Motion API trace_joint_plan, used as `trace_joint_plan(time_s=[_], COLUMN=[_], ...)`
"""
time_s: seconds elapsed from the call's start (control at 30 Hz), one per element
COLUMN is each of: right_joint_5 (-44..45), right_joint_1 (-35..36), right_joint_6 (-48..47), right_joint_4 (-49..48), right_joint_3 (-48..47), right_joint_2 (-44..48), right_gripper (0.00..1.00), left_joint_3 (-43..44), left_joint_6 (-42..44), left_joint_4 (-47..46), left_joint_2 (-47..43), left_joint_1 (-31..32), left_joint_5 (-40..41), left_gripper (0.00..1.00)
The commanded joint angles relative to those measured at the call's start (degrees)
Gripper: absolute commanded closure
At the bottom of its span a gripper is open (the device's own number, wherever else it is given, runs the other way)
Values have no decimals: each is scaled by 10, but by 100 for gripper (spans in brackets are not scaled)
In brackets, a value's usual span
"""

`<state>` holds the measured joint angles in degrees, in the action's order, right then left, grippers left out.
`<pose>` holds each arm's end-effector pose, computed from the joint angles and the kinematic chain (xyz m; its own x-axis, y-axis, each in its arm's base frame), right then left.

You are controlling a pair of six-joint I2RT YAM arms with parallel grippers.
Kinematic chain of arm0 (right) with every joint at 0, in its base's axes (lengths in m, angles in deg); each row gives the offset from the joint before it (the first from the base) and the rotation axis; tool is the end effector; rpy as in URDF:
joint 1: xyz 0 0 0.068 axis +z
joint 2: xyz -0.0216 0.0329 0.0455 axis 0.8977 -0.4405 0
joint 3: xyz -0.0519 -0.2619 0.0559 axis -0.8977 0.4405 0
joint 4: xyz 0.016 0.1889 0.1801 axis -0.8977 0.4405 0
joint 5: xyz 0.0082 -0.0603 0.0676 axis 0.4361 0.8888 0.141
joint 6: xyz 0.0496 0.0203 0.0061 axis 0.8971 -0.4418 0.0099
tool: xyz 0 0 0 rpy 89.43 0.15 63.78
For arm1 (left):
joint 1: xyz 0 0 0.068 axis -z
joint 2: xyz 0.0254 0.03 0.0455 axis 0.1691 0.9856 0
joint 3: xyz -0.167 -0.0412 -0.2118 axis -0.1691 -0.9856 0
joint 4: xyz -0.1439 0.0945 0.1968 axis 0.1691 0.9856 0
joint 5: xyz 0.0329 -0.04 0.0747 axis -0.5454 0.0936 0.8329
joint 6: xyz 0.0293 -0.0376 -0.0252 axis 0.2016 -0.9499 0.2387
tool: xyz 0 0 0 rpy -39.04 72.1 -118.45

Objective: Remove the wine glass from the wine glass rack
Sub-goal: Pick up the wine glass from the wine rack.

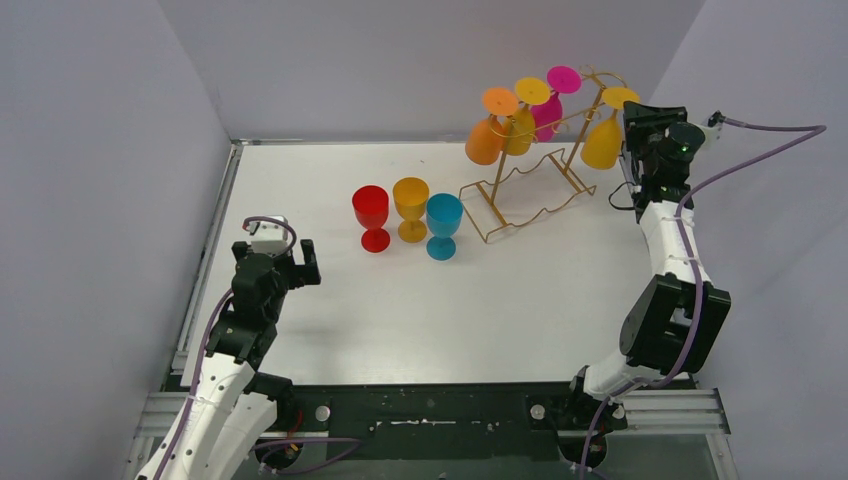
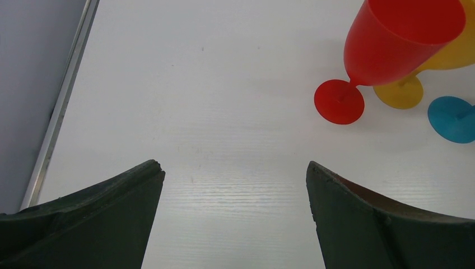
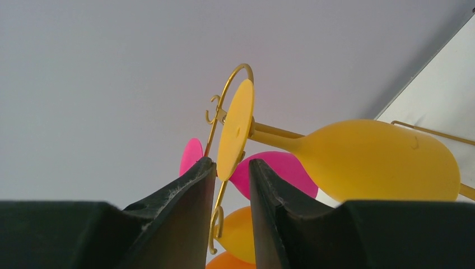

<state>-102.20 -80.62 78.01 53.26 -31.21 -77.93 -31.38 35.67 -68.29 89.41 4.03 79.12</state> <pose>0.3677 -0.1024 0.3687 0.0545 0.9392 -0.3391 0.0534 0.3363 0.9402 0.1566 -0.0291 0.2687 -0.3121 -0.0409 -0.9492 -0.0398 0.9988 -0.0300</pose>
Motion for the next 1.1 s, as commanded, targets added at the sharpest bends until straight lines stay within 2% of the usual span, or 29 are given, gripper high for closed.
trace_joint_plan(time_s=[0.0, 0.17, 0.27, 0.43, 0.77, 1.07], right_joint_5=[36, 37, 32, 15, 21, 26], right_joint_1=[6, 9, 9, 9, 8, 6], right_joint_6=[8, 10, 11, 15, 22, 37], right_joint_4=[-46, -51, -60, -70, -67, -65], right_joint_3=[-25, -27, -28, -31, -23, -21], right_joint_2=[-6, -15, -18, -23, 3, 19], right_gripper=[71, 74, 80, 82, 99, 100], left_joint_3=[9, 9, 9, 9, 9, 9], left_joint_6=[10, 10, 10, 10, 11, 10], left_joint_4=[-25, -24, -24, -24, -25, -25], left_joint_2=[0, 0, 0, 1, 2, 0], left_joint_1=[-4, -4, -4, -4, -4, -4], left_joint_5=[-8, -7, -7, -7, -9, -10], left_gripper=[3, 3, 3, 2, 3, 3])
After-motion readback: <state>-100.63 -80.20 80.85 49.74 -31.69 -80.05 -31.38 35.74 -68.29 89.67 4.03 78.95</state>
